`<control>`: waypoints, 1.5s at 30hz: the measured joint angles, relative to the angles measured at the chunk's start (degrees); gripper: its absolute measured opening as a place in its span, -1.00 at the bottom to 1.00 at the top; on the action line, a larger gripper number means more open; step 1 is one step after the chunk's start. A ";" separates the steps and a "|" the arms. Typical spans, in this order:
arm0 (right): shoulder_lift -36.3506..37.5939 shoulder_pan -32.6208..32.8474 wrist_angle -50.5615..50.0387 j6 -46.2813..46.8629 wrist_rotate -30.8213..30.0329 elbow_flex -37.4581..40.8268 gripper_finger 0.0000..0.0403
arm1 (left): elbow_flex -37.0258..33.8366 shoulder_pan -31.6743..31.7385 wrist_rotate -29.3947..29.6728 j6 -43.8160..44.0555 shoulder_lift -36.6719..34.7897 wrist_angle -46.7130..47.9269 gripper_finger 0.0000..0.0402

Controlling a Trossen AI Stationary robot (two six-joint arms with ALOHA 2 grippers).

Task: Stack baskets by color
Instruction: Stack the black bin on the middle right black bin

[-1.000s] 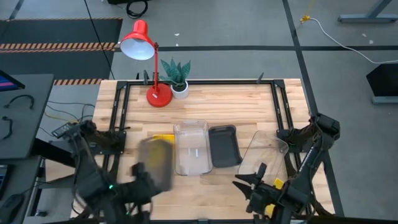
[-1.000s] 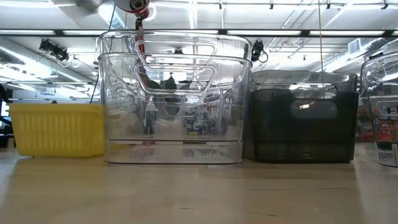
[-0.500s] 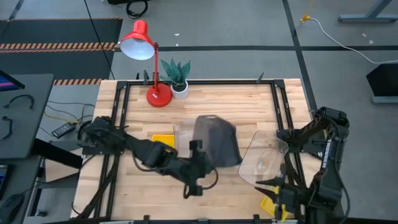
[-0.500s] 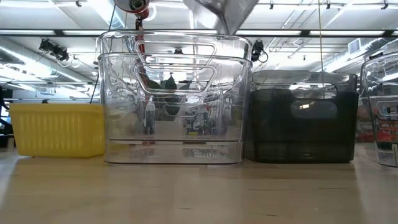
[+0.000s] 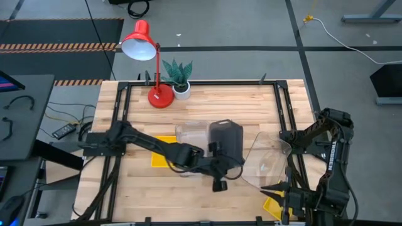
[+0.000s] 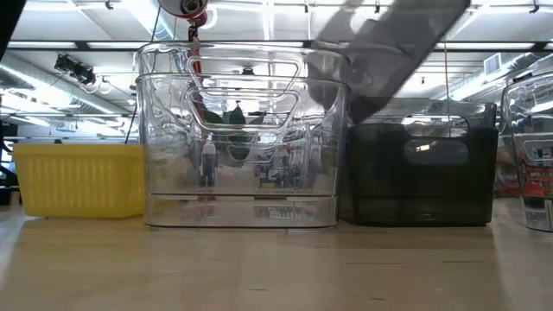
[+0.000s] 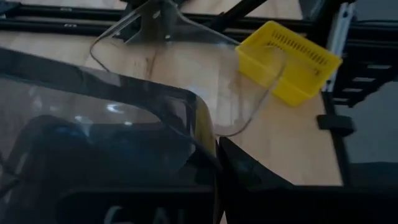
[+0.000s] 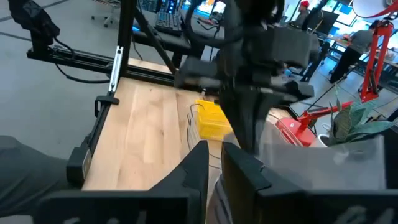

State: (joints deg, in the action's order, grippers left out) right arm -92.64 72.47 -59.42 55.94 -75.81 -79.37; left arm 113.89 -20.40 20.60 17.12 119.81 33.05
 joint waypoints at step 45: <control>-0.07 -24.17 -2.83 -0.86 29.12 1.02 -0.82 | 16.30 -10.38 14.74 20.83 -2.41 56.95 -0.19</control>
State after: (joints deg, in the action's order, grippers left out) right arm -92.71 48.30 -62.25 55.08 -46.69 -78.35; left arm 130.19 -30.78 35.34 37.96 117.40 90.00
